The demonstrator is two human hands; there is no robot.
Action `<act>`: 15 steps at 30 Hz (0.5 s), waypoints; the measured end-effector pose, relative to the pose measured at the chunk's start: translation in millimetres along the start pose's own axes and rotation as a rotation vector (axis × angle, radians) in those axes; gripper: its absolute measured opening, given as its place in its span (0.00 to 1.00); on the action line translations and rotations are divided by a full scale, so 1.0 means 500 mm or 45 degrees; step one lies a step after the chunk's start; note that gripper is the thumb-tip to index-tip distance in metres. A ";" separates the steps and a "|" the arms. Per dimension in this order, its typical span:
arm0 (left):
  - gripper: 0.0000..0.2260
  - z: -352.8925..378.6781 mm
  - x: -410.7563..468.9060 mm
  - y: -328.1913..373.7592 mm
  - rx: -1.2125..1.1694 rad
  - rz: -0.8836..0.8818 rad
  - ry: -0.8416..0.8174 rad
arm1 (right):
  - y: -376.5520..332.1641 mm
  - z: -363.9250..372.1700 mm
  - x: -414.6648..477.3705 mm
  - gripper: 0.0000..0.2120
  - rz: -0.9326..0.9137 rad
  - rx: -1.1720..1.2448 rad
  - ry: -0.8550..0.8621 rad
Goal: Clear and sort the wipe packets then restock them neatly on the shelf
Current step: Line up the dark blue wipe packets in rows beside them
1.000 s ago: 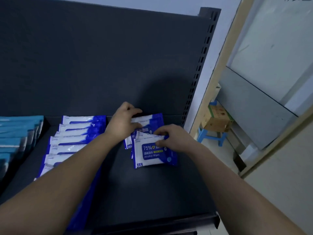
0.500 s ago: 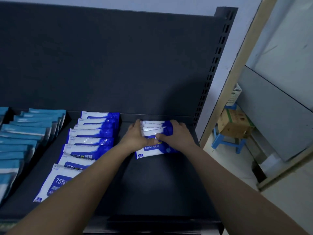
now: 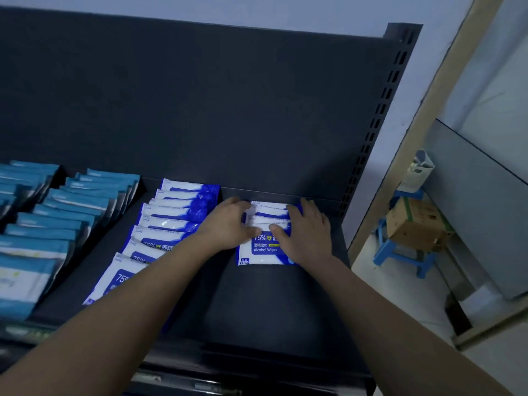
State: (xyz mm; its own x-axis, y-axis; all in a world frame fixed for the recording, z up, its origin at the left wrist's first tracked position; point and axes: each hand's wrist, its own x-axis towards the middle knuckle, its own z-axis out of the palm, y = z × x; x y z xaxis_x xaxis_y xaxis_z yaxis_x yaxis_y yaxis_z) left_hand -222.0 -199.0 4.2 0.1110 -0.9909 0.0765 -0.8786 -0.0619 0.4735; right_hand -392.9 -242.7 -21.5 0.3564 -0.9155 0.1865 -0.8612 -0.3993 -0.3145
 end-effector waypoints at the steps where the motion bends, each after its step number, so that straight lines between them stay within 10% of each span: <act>1: 0.26 -0.013 -0.007 -0.005 0.064 0.013 0.046 | -0.009 -0.002 0.004 0.29 -0.030 -0.027 0.023; 15: 0.17 -0.285 -0.328 -0.251 0.772 -0.496 0.417 | -0.413 0.023 -0.033 0.20 -0.701 0.048 0.042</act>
State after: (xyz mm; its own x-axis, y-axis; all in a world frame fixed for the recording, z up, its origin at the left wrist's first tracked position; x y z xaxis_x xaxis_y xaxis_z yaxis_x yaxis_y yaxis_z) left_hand -63.8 -11.8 57.5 0.5110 -0.8047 0.3022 -0.8378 -0.5449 -0.0344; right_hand -216.7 -145.8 29.9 0.7385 -0.5691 0.3616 -0.5369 -0.8208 -0.1952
